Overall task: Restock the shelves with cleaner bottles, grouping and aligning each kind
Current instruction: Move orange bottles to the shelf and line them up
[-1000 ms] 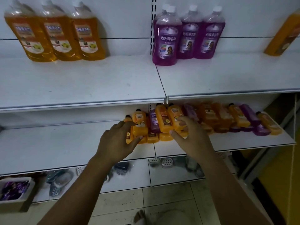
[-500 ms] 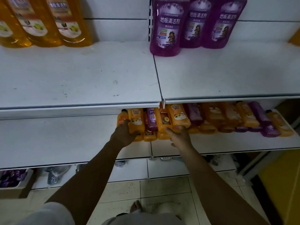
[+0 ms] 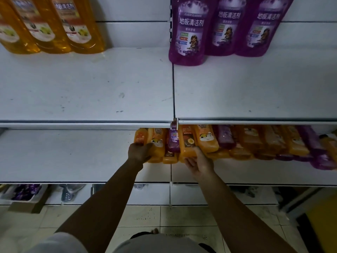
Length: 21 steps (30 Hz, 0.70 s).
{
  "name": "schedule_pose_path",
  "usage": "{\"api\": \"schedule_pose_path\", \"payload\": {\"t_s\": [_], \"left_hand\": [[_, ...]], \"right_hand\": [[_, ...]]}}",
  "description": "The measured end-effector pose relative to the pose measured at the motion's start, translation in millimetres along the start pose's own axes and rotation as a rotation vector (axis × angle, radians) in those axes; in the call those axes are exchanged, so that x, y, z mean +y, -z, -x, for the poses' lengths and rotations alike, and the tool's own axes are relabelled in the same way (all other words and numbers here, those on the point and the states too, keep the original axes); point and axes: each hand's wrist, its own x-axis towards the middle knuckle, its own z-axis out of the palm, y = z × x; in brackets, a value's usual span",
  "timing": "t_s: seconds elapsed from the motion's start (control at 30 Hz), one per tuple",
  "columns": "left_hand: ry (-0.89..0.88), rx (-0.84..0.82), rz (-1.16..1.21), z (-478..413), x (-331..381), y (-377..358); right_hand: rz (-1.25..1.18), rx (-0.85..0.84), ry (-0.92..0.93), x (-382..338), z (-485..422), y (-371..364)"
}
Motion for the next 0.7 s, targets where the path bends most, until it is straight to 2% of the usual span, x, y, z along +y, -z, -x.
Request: {"api": "schedule_pose_path", "payload": {"t_s": [0.13, 0.3, 0.37, 0.47, 0.53, 0.6, 0.7], "left_hand": [[0.156, -0.26, 0.178, 14.1, -3.9, 17.6], [0.345, -0.526, 0.358, 34.1, -8.9, 29.5], [0.368, -0.541, 0.39, 42.2, -12.3, 24.5], [0.325, -0.426, 0.299, 53.0, -13.8, 14.0], [0.261, -0.382, 0.238, 57.4, -17.4, 13.1], [0.191, -0.413, 0.209, 63.6, -23.0, 18.3], [0.098, -0.441, 0.162, 84.1, -25.7, 25.7]], "right_hand": [[-0.126, -0.175, -0.142, -7.2, 9.5, 22.6], [0.017, -0.348, -0.227, -16.7, 21.4, 40.7], [0.092, -0.379, -0.237, -18.2, 29.6, 40.1], [0.199, -0.373, -0.197, -13.2, 35.1, 42.2], [0.321, -0.375, -0.122, -9.7, 36.8, 48.3], [0.419, -0.399, -0.03, -8.4, 41.5, 57.3], [0.447, -0.41, 0.141, -13.3, 58.1, 73.5]]}}
